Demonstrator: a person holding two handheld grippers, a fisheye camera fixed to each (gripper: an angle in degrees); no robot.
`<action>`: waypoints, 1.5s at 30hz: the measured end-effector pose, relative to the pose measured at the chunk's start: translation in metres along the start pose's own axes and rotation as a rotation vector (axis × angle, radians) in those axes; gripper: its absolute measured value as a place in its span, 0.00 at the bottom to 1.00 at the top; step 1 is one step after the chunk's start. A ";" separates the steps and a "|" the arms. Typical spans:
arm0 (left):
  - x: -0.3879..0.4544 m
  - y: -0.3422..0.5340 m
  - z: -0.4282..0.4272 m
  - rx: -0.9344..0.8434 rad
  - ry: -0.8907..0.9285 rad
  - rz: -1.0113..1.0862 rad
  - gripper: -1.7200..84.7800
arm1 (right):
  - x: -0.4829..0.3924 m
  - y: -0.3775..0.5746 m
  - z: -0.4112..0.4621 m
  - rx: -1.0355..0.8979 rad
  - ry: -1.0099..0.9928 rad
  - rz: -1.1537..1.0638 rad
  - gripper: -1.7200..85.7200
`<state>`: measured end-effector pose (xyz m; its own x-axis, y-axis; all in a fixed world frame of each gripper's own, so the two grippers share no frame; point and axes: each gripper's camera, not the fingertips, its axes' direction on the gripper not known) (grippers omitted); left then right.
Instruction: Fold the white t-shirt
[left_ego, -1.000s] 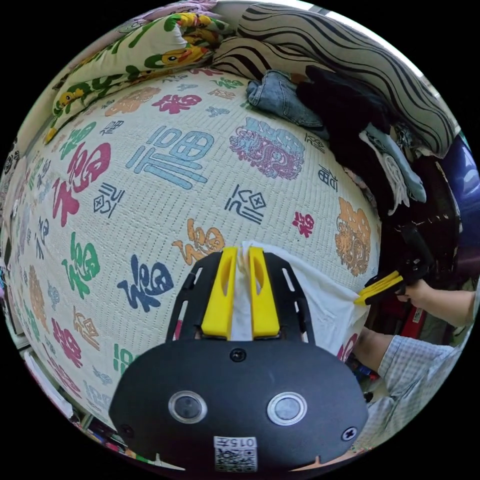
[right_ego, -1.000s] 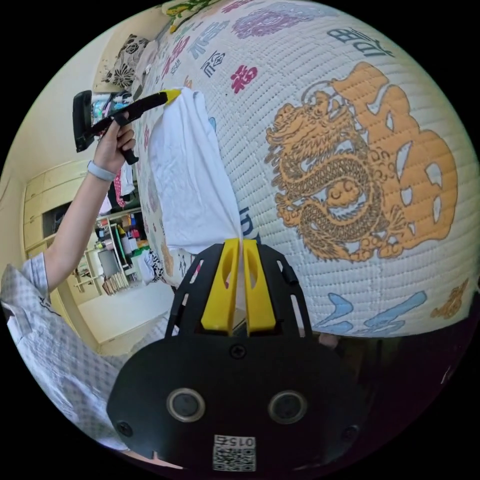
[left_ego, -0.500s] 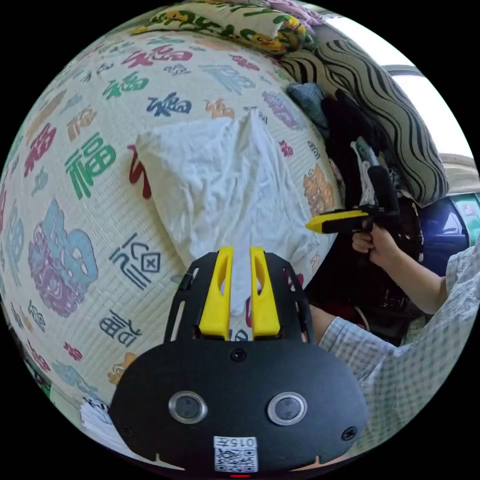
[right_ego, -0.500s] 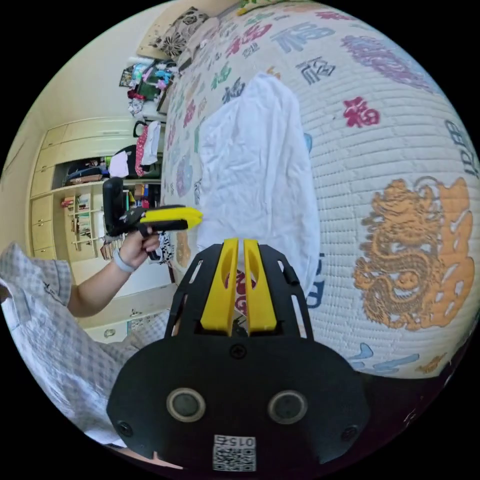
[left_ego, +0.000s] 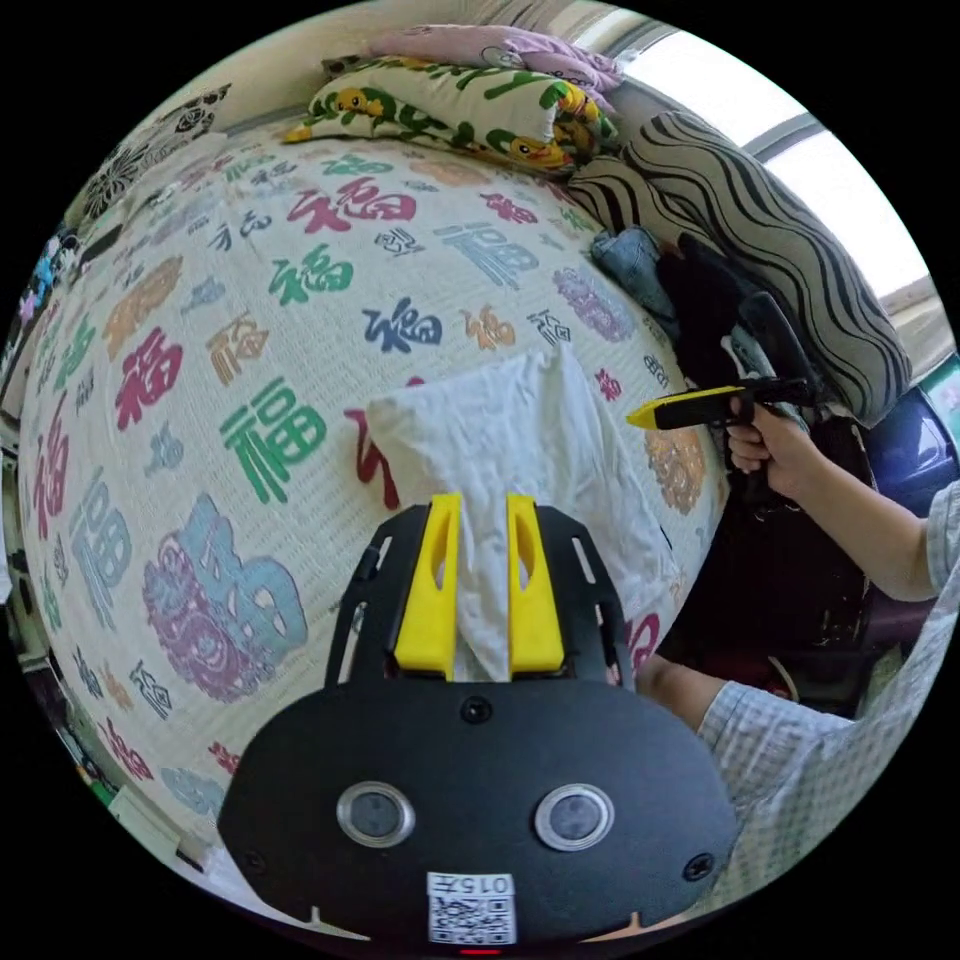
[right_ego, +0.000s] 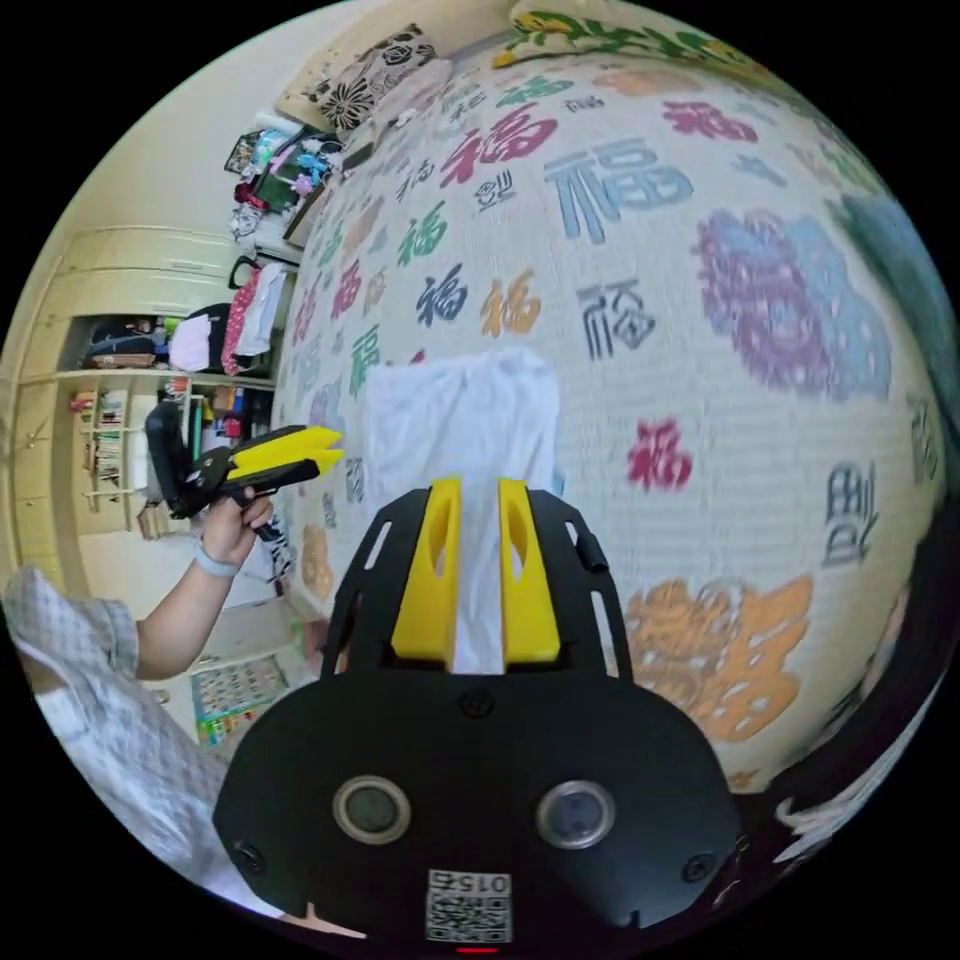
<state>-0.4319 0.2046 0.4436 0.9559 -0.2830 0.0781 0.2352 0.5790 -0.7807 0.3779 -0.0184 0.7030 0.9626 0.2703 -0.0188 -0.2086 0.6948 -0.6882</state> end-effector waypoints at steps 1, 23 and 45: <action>-0.006 -0.014 0.006 0.000 -0.036 0.014 0.11 | 0.002 -0.022 0.006 -0.021 0.017 0.037 0.11; -0.144 0.005 0.036 -0.065 0.206 -0.153 0.17 | 0.024 -0.092 0.010 -0.136 -0.185 0.005 0.16; -0.095 0.170 -0.065 0.166 0.417 0.320 0.02 | -0.096 0.051 -0.053 -0.117 -0.212 -0.458 0.08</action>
<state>-0.4942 0.2802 0.2632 0.8418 -0.3324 -0.4254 0.0009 0.7889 -0.6145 0.2835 -0.0440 0.6314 0.8922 0.0934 0.4419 0.2580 0.6976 -0.6684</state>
